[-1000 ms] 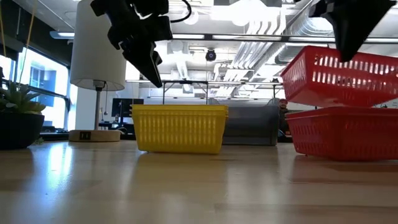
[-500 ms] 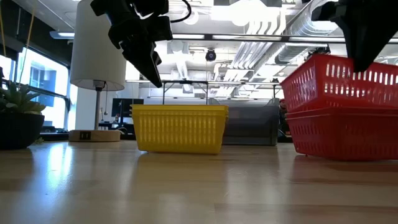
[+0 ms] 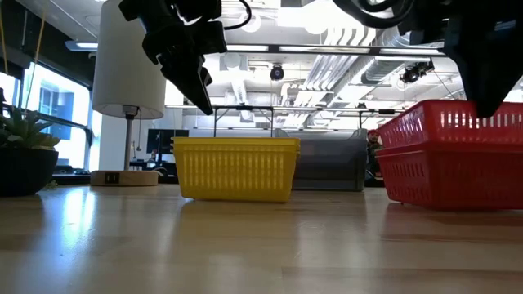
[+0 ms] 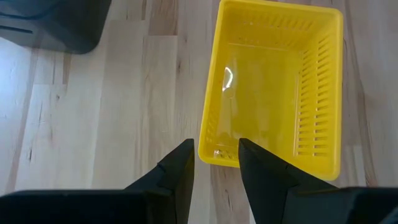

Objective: Stack baskets by color
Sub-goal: Stack the top red bin on the stacked red bin, then move the stacked black bin to the top center of the table

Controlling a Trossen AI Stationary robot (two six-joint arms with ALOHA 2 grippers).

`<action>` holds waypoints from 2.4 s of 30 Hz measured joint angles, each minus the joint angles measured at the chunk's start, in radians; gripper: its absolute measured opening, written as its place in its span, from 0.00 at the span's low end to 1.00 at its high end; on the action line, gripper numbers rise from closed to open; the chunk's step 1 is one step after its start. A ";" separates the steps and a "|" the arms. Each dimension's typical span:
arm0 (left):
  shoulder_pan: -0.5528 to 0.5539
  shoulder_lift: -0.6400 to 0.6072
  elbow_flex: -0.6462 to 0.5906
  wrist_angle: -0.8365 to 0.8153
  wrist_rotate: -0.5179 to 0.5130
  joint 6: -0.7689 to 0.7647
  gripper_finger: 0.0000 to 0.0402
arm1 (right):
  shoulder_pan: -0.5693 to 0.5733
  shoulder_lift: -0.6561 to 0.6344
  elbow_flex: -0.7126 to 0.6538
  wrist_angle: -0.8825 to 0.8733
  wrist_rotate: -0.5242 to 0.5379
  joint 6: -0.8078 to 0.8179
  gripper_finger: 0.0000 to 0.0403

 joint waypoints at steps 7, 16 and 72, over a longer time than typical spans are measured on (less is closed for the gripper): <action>0.000 0.000 0.000 0.000 0.000 0.000 0.28 | -0.007 0.000 0.000 0.003 0.004 0.062 0.12; 0.000 0.000 0.000 -0.003 0.000 0.000 0.28 | -0.006 0.000 0.000 -0.052 0.101 0.083 0.30; 0.005 0.000 -0.123 -0.128 0.000 0.089 0.28 | -0.820 -0.142 0.191 -0.135 0.467 -0.134 0.31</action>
